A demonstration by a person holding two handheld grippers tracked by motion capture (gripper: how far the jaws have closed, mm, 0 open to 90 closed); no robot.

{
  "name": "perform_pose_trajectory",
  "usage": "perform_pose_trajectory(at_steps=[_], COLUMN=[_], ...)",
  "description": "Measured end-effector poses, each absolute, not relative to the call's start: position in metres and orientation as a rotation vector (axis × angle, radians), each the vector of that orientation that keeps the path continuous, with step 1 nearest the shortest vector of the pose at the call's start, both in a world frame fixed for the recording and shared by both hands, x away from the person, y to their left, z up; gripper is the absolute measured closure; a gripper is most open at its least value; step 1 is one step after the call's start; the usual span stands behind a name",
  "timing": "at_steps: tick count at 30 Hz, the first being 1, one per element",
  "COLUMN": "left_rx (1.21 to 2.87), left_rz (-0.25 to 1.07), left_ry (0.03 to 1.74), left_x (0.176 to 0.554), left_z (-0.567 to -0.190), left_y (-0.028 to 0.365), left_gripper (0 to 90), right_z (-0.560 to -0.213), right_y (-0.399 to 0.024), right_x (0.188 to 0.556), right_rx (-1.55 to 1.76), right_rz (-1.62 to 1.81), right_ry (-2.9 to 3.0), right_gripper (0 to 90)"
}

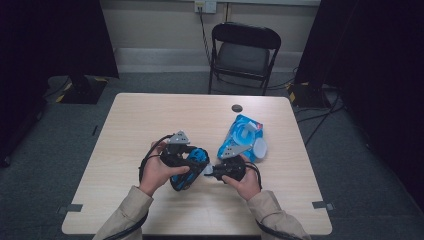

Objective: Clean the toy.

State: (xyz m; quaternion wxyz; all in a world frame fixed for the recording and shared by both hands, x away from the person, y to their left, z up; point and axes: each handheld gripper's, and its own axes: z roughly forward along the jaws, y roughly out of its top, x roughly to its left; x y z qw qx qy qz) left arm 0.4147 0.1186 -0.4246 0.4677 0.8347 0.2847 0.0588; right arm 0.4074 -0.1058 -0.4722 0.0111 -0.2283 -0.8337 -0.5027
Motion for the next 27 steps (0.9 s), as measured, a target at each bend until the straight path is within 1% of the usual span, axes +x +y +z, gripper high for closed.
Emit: perform_pose_trajectory(at_steps=[17, 27], left_rx=[2.032, 2.026], left_rz=[0.154, 0.156], left_ry=[0.692, 0.699], left_x=[0.413, 0.413], left_z=[-0.418, -0.417], left_y=[0.117, 0.119], left_gripper=[26.1, 26.1], right_z=[-0.488, -0.49], right_y=[-0.09, -0.085], right_x=[0.397, 0.397], right_rx=[-0.696, -0.699], right_rz=[-1.565, -1.568], right_ry=[-2.569, -2.567], right_gripper=[83.7, 83.6])
